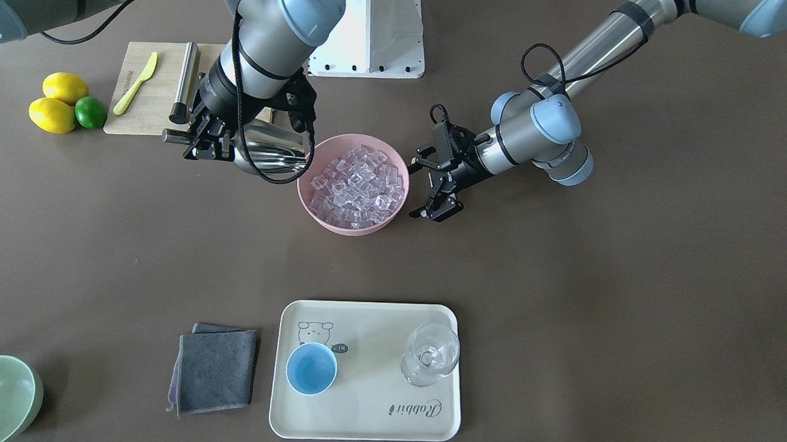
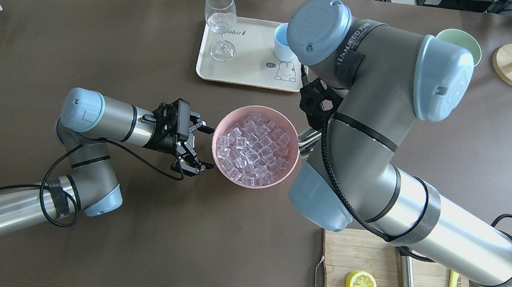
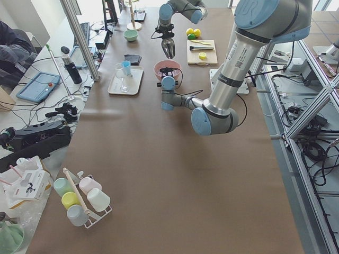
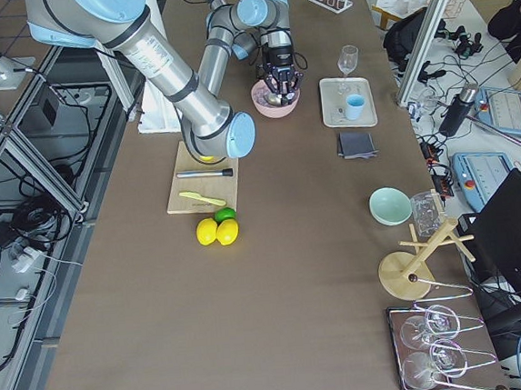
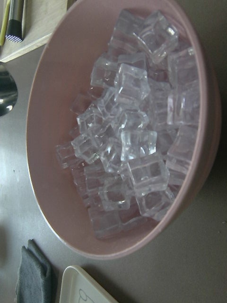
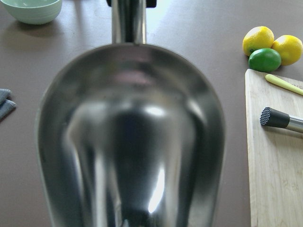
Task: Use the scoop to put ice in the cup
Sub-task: 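Carry the metal scoop with the right gripper over the pink bowl, then dig the scoop into the ice cubes and scoop some up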
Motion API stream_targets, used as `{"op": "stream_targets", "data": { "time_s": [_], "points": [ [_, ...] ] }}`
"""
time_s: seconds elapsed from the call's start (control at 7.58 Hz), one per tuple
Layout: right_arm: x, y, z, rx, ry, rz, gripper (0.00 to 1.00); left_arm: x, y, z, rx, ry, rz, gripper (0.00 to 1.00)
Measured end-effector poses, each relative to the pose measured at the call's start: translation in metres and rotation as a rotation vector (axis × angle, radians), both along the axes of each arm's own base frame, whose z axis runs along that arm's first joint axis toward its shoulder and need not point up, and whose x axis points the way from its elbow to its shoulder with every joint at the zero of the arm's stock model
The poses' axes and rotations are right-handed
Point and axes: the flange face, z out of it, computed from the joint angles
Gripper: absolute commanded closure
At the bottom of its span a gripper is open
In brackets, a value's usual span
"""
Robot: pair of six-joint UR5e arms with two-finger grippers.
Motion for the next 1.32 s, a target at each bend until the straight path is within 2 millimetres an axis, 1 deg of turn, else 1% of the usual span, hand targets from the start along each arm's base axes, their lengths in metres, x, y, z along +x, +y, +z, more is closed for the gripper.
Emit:
{"op": "stream_targets", "data": {
  "time_s": [0.26,0.53,0.79,1.32],
  "points": [
    [-0.026,0.0,-0.001,-0.003,0.045,0.012,1.0,0.001,0.001,-0.001,0.002,0.001,0.002,0.02],
    [-0.05,-0.011,-0.005,-0.016,0.091,0.022,1.0,0.001,0.001,-0.001,0.002,0.001,0.003,0.02],
    [-0.07,-0.014,-0.005,-0.031,0.118,0.045,1.0,0.001,0.001,-0.001,0.002,0.001,0.001,0.02],
    [-0.1,-0.023,-0.009,-0.045,0.134,0.08,1.0,0.0,0.0,-0.002,0.003,0.003,0.001,0.02]
  ]
}}
